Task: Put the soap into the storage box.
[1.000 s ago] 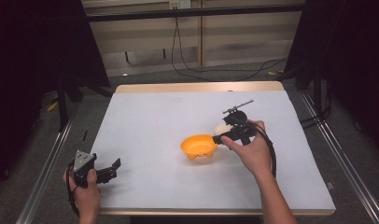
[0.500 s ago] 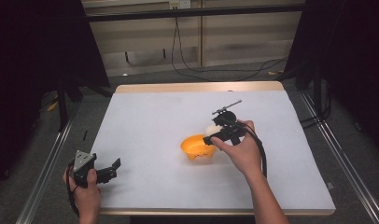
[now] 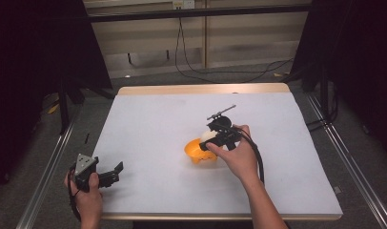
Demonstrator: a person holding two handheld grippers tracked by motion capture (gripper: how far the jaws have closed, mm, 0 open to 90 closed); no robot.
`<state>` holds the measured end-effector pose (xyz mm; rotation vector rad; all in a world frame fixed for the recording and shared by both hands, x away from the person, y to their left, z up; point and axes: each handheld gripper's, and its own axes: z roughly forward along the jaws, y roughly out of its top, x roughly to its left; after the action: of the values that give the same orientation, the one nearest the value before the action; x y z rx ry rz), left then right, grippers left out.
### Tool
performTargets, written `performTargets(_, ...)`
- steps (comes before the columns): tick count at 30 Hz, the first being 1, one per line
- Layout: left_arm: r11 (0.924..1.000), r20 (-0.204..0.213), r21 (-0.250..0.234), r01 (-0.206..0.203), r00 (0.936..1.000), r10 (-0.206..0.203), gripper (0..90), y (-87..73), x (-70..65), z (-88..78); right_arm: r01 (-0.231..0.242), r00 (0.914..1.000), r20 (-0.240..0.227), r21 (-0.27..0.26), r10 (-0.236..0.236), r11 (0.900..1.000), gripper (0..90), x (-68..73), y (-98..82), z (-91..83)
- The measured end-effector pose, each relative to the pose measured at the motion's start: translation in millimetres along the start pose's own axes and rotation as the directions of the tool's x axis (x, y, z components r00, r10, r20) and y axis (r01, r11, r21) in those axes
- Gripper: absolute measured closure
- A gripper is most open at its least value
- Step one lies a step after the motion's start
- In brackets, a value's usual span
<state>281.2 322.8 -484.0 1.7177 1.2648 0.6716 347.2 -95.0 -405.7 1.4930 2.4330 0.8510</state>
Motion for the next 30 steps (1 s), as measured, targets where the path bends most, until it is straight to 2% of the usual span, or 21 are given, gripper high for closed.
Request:
performTargets(13, 1.0, 0.001, -0.001, 0.001, 1.0, -0.001, 1.3, 0.0, 0.0, 0.0, -0.007, 1.0, -0.003, 0.03, 0.007, 1.0, 23.8, 10.5, 0.9, 16.9)
performTargets(15, 1.0, 0.001, 0.0, 0.001, 1.0, -0.001, 1.3, 0.0, 0.1, 0.0, -0.001, 1.0, -0.001, 0.031, 0.001, 1.0, 23.8, 9.8, 0.1, 19.3)
performTargets(23, 1.0, 0.003, -0.001, 0.003, 1.0, -0.003, 1.3, 0.0, 0.2, 0.1, -0.028, 0.9996, 0.003, 0.046, 0.028, 0.999, 23.8, 10.2, -2.0, 25.6)
performTargets(30, 1.0, 0.002, -0.001, 0.002, 1.0, -0.002, 1.3, 0.0, 0.2, 0.0, -0.025, 0.9996, -0.008, 0.058, 0.026, 0.998, 23.7, 9.7, -3.8, 28.4)
